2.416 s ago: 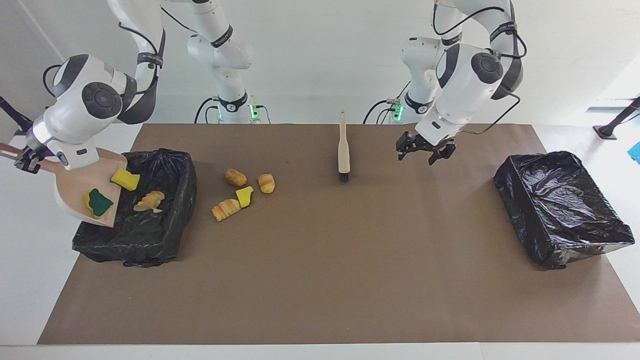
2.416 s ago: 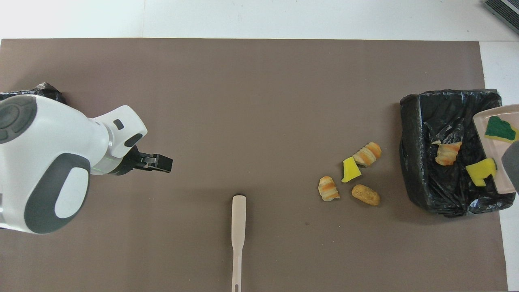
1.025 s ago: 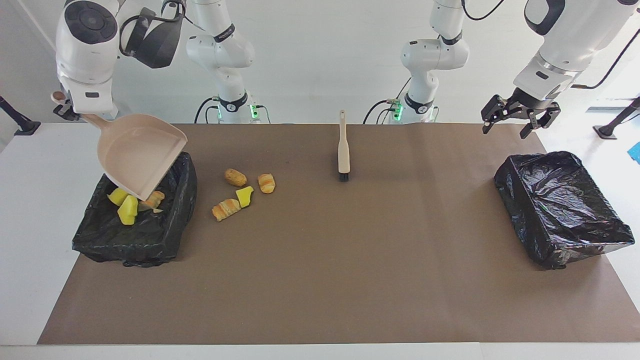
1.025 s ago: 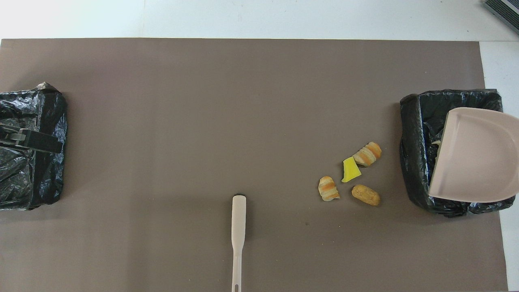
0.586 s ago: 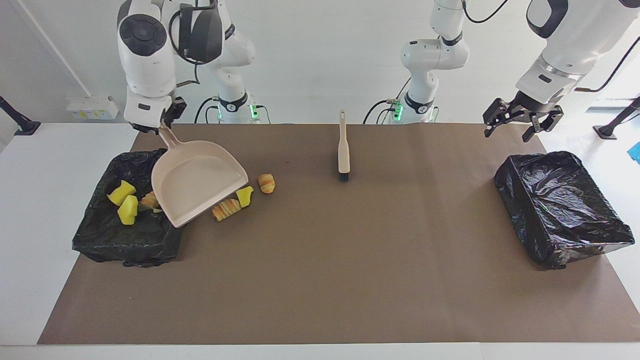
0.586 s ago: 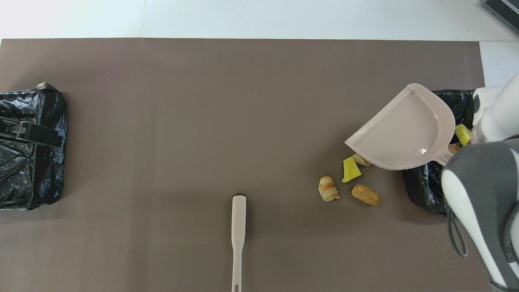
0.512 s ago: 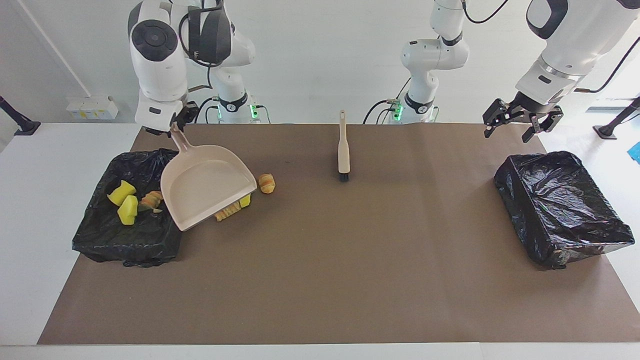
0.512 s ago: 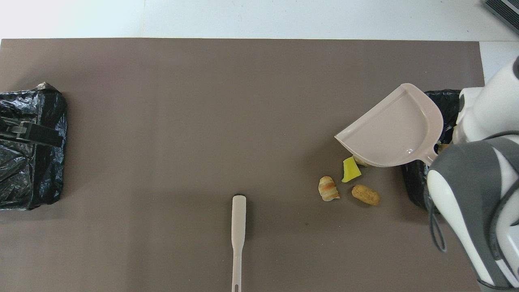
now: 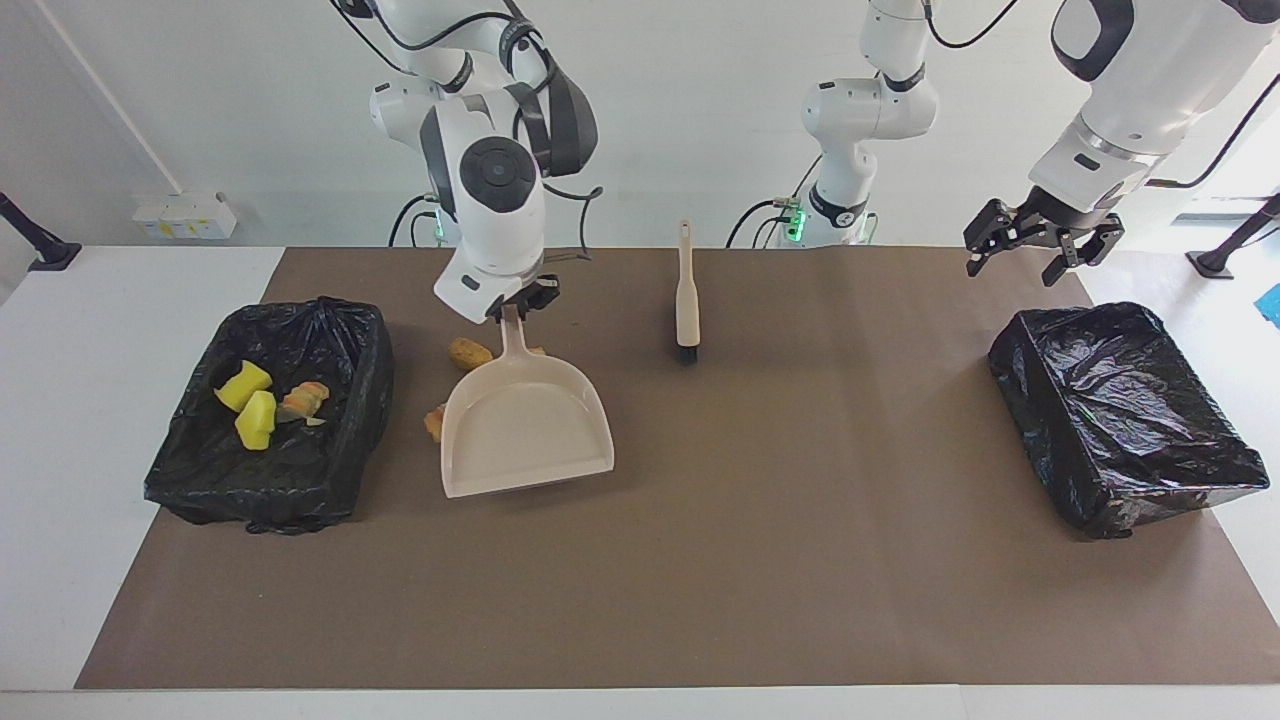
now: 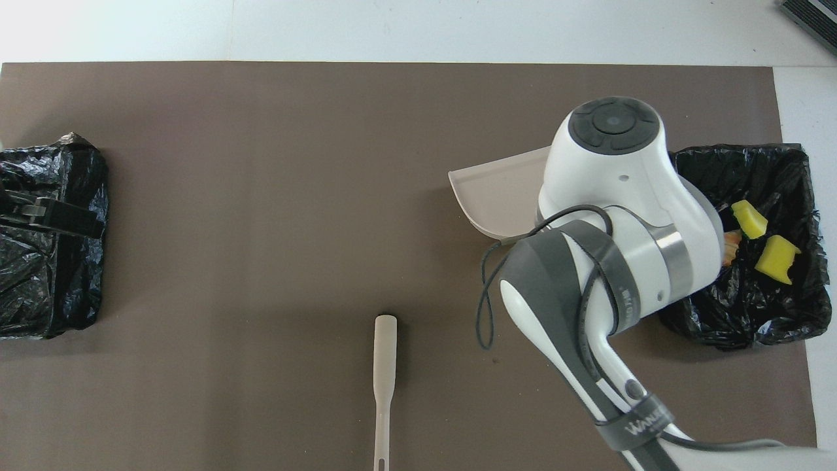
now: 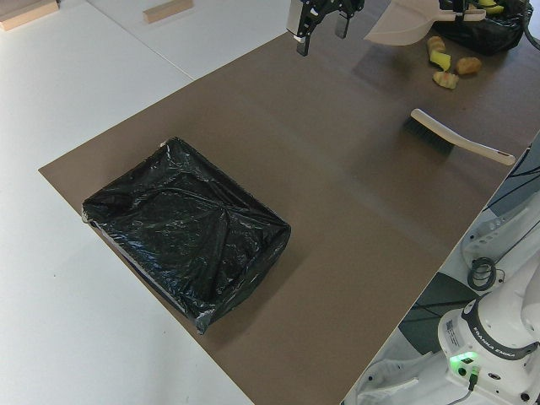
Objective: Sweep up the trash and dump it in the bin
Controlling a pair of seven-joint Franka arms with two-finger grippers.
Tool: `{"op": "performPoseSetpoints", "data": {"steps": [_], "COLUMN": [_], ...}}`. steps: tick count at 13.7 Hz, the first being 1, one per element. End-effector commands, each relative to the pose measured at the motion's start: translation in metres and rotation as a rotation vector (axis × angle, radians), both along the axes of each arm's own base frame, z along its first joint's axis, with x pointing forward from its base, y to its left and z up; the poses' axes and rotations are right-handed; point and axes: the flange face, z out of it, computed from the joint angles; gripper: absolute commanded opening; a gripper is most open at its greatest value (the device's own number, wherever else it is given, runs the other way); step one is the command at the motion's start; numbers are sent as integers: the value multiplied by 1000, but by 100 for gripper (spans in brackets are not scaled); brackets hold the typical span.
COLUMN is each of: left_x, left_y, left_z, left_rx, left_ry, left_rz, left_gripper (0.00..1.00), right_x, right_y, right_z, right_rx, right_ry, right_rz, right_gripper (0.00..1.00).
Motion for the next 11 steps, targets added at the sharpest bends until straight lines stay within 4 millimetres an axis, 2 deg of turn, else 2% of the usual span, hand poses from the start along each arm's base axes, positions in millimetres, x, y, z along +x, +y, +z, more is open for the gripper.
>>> {"op": "performPoseSetpoints", "data": {"steps": [1,3,5,6,10,11], "left_x": [-6,-7,-9,-10,-12,-12], "left_y": [3,5,5,6,4,3], "left_z": [-2,-1,-1,-4,-5,-5], "left_rx": [14,13,13,12,12,10], "left_ry": [15,10,12,14,15,15], "left_rz": [-6,-4,-4,-1,-3,-6], "left_gripper": [100,100,100,100,100,100], "right_x": [26,35,32,30,25,25], "right_y": [54,100,150,166,190,190], "right_z": [-8,-25,-49,-56,-69,-81], "right_rx": [49,75,86,109,165,162], "right_ry": [-19,-35,-72,-88,-105,-95], "right_rz": [-153,-241,-282,-312,-303,-270], "right_gripper": [0,0,0,0,0,0]}}
